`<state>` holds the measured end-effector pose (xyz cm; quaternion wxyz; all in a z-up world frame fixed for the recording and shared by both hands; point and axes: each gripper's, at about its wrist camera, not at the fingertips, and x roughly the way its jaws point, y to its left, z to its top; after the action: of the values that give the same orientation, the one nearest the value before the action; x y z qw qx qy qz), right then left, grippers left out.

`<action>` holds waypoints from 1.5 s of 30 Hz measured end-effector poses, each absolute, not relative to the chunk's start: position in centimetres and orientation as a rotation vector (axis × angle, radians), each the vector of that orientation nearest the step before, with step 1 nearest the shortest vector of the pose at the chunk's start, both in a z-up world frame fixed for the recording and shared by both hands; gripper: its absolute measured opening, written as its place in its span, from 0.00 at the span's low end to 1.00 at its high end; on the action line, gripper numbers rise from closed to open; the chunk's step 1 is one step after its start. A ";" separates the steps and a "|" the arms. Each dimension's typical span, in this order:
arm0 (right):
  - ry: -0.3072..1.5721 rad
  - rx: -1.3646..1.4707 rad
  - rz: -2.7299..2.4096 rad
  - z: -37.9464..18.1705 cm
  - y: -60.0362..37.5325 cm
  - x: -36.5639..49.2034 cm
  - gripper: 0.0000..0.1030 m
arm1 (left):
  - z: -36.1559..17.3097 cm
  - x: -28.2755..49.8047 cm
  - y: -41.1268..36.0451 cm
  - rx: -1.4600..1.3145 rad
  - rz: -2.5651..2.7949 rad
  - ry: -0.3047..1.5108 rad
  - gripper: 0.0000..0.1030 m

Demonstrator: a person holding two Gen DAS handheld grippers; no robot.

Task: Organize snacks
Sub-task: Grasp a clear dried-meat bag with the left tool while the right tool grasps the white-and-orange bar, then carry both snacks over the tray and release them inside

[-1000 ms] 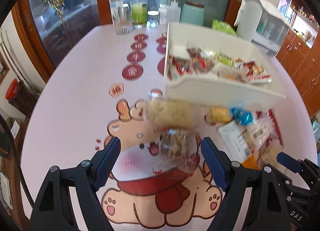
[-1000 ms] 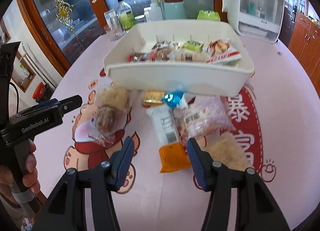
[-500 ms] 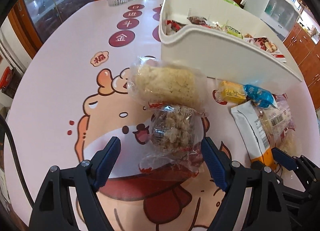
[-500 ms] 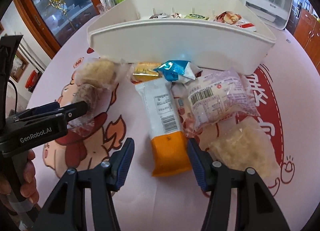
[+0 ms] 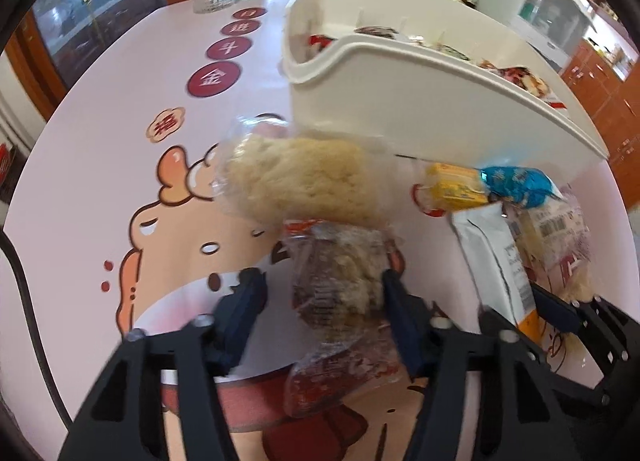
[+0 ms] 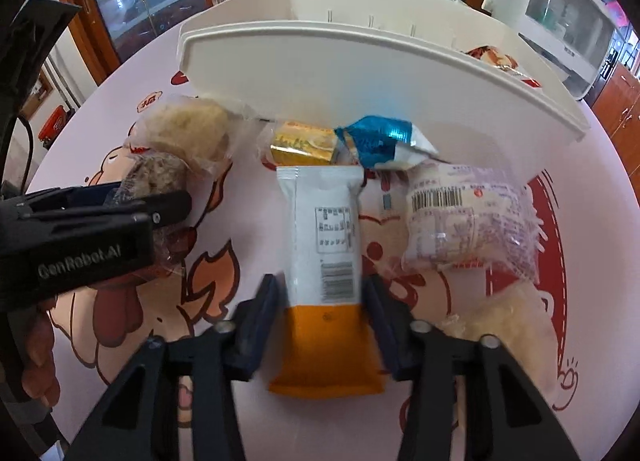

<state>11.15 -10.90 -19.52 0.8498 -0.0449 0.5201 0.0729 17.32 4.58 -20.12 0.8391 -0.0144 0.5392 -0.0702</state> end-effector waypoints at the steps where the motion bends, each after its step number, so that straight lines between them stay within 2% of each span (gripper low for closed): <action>1: 1.096 -0.093 0.154 -19.5 -10.9 11.3 0.40 | -20.2 17.3 4.3 -0.028 -0.157 1.136 0.37; 12: 1.103 -0.055 0.166 -19.3 -10.8 11.3 0.34 | -20.2 15.8 4.6 -0.042 -0.183 1.128 0.36; 23: 1.077 0.001 0.198 -16.3 -9.9 9.1 0.33 | -17.6 11.8 5.9 -0.051 -0.200 1.126 0.36; 33: 0.972 0.021 0.141 -10.6 -10.5 9.1 0.33 | -12.2 11.5 6.1 -0.048 -0.235 1.043 0.36; 45: 0.762 0.015 0.060 -1.1 -12.7 13.4 0.34 | -2.2 17.8 2.9 0.001 -0.235 0.852 0.36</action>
<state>13.39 -12.74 -1.07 0.9278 0.0074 0.3718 0.0294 17.82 2.91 -2.17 0.9040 0.0006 0.4120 -0.1138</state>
